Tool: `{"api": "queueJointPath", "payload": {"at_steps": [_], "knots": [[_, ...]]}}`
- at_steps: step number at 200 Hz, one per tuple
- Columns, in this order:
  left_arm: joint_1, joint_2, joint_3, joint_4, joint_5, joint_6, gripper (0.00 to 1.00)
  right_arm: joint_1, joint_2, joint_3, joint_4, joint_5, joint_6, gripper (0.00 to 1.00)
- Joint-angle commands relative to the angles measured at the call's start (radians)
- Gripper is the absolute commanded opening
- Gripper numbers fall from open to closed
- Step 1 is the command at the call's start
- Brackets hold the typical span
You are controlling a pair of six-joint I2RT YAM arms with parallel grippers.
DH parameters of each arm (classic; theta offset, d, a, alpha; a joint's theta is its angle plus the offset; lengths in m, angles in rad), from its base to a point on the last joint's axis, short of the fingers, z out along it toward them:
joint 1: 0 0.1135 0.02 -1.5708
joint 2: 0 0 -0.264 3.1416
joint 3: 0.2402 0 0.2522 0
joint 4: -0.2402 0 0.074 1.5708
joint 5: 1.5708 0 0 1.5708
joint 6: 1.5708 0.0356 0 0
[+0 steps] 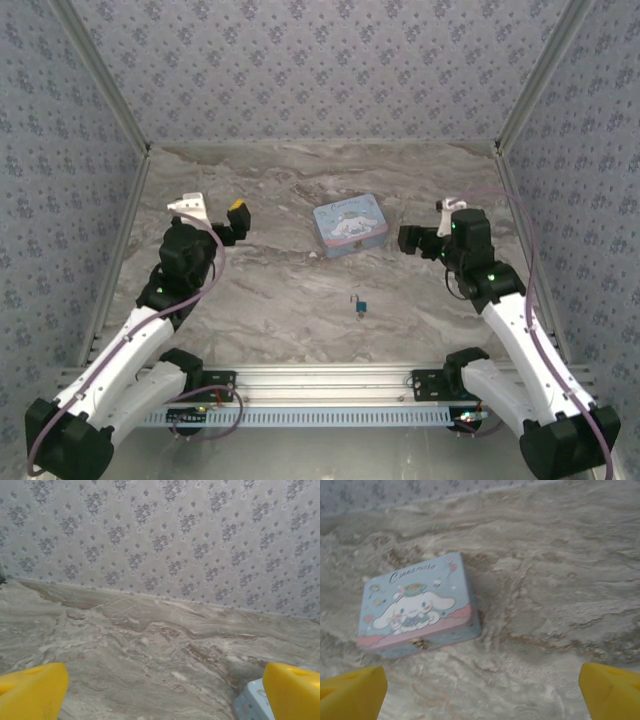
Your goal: Unlock the padlock with the key
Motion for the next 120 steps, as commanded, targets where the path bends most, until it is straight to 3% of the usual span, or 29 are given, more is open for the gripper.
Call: {"api": "queueJointPath", "payload": {"at_steps": [1, 24, 61, 96, 120], "knots": [[0.012, -0.009, -0.006, 0.038, -0.056, 0.046, 0.99, -0.04, -0.086, -0.095, 0.16, 0.054, 0.031, 1.0], [0.021, -0.002, -0.009, 0.051, -0.068, 0.082, 1.0, -0.073, -0.161, -0.209, 0.292, 0.093, 0.01, 1.0], [0.032, 0.027, -0.027, 0.071, -0.095, 0.134, 0.99, -0.09, -0.183, -0.362, 0.45, 0.146, -0.185, 1.0], [0.047, 0.102, -0.059, 0.089, -0.127, 0.236, 1.0, -0.122, -0.121, -0.439, 0.539, 0.194, -0.275, 1.0], [0.085, 0.172, -0.091, 0.121, -0.176, 0.237, 0.99, -0.19, -0.016, -0.494, 0.684, 0.134, -0.255, 1.0]]}}
